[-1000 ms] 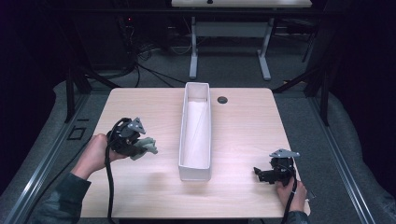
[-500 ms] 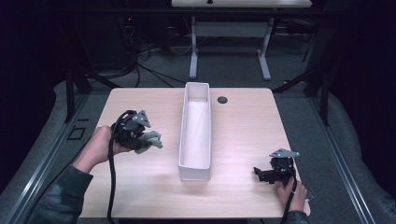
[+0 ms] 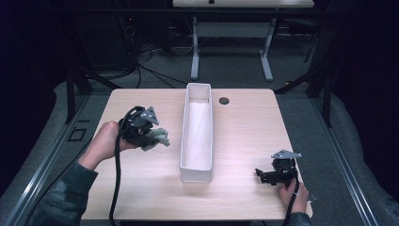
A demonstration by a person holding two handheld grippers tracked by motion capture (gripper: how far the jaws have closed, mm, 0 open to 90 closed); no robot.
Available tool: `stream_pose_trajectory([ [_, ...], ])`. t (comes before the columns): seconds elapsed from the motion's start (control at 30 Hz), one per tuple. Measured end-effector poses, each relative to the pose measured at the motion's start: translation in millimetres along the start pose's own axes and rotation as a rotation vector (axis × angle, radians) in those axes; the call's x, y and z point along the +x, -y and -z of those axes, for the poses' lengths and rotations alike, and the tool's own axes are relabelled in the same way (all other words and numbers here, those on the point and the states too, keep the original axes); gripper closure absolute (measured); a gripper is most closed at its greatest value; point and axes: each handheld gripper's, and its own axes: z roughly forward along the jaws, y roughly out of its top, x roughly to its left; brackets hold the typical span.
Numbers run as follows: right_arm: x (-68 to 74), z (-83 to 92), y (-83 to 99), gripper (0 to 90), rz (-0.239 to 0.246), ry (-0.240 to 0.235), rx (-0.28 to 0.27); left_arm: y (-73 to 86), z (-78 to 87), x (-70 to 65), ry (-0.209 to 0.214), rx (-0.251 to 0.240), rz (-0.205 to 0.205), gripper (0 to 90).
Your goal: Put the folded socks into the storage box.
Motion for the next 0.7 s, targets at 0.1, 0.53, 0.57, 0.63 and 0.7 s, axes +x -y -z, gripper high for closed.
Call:
stream_pose_trajectory([
  [0.1,0.3,-0.1,0.1,0.0,-0.003,0.003,-0.003,-5.3,1.5,-1.2,-0.001,0.0,-0.008,68.5],
  [0.53,0.3,-0.3,0.1,0.0,-0.003,0.001,-0.003,-30.2,5.9,-4.3,0.001,-0.013,-0.056,68.5],
  [0.57,0.3,-0.3,0.1,0.0,-0.003,0.0,-0.003,-30.2,5.9,-4.3,0.001,-0.013,-0.056,68.5],
  [0.63,0.3,-0.3,0.1,0.0,-0.003,0.001,-0.003,-35.2,5.7,-5.5,0.001,-0.015,-0.065,68.5],
  [0.7,0.3,-0.3,0.1,0.0,-0.003,0.001,-0.003,-41.1,5.8,-7.7,0.005,-0.017,-0.076,68.5],
])
